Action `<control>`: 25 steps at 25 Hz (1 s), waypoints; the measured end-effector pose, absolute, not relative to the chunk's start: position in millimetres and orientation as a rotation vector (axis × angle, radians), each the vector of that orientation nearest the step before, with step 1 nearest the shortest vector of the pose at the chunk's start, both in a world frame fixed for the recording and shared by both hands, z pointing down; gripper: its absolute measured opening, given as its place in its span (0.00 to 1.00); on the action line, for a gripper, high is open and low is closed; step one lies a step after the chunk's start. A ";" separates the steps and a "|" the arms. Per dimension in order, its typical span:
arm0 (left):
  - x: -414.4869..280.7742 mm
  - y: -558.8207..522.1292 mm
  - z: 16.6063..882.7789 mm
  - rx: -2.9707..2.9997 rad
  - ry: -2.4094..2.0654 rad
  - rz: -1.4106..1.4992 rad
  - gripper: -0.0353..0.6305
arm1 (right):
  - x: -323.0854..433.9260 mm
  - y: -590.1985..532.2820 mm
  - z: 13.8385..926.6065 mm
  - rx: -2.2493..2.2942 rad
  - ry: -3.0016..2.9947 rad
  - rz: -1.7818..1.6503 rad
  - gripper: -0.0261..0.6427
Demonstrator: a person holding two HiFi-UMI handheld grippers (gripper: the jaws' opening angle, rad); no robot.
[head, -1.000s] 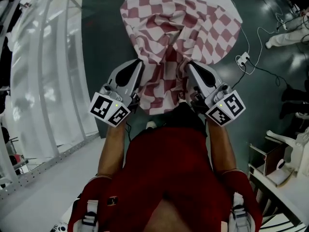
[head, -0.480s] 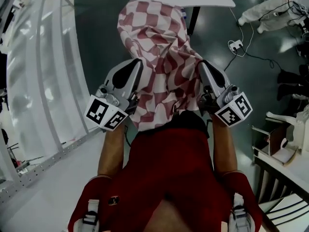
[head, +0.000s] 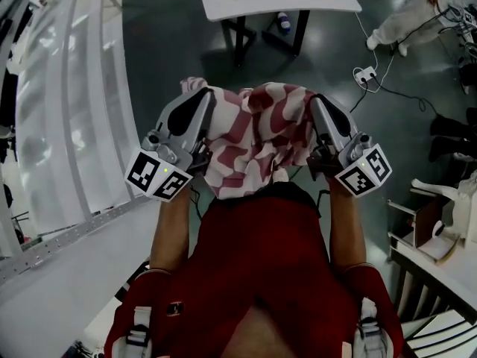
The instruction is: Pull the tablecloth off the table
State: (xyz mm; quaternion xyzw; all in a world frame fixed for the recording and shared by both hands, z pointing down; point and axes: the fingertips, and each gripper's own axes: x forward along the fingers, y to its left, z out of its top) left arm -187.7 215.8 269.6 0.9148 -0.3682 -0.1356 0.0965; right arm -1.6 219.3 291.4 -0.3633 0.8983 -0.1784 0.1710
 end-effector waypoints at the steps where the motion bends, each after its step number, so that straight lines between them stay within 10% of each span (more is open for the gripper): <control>1: -189.6 216.1 269.1 2.694 -1.112 -0.412 0.07 | 1.7 219.6 290.7 -1.024 2.554 -0.506 0.06; 25: -125.7 202.7 260.9 2.689 -1.243 -0.343 0.07 | 99.3 200.4 284.1 -1.076 2.560 -0.398 0.06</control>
